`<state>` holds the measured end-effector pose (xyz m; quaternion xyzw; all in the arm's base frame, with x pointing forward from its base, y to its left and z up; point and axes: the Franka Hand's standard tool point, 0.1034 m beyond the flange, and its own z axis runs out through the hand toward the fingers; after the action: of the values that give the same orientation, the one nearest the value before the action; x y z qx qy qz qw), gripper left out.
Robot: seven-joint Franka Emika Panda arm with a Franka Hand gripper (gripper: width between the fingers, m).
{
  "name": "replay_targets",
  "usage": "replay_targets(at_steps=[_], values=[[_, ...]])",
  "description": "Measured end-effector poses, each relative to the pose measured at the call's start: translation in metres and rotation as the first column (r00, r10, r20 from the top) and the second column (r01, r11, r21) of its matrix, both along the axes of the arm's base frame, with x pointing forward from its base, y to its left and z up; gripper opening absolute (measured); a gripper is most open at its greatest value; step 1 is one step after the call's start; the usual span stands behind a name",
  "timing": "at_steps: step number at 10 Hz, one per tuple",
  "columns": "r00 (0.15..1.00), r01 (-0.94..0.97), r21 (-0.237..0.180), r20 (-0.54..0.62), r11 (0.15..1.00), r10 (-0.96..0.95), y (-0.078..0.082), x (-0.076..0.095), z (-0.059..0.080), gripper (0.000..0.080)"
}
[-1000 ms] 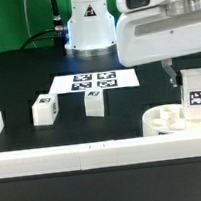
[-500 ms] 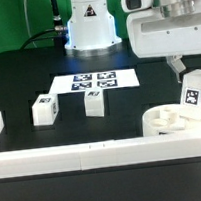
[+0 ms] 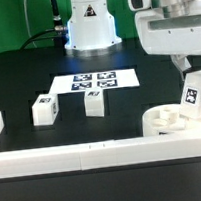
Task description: Assemble stool
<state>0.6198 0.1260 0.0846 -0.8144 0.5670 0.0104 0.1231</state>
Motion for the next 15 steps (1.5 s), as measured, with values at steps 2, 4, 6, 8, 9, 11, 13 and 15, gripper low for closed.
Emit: replay_targets(at_steps=[2, 4, 6, 8, 9, 11, 13, 15], values=[[0.976, 0.218, 0.085, 0.002, 0.972, -0.219, -0.004, 0.002, 0.0, 0.0341], [0.881, 0.471, 0.178, -0.055, 0.864, -0.469, -0.003, 0.003, -0.001, 0.0341], [0.817, 0.576, 0.203, -0.106, 0.792, -0.567, -0.004, 0.003, -0.001, 0.0341], [0.784, 0.62, 0.206, -0.129, 0.758, -0.607, -0.004, 0.003, -0.001, 0.0345], [0.785, 0.619, 0.205, -0.129, 0.758, -0.606, -0.004, 0.003, -0.001, 0.0345], [0.822, 0.569, 0.195, -0.124, 0.799, -0.555, -0.001, 0.004, 0.004, 0.0572], [0.892, 0.453, 0.171, -0.076, 0.875, -0.446, 0.008, 0.008, 0.019, 0.0634], [0.947, 0.321, 0.157, -0.021, 0.934, -0.321, 0.006, 0.007, 0.016, 0.0649]])
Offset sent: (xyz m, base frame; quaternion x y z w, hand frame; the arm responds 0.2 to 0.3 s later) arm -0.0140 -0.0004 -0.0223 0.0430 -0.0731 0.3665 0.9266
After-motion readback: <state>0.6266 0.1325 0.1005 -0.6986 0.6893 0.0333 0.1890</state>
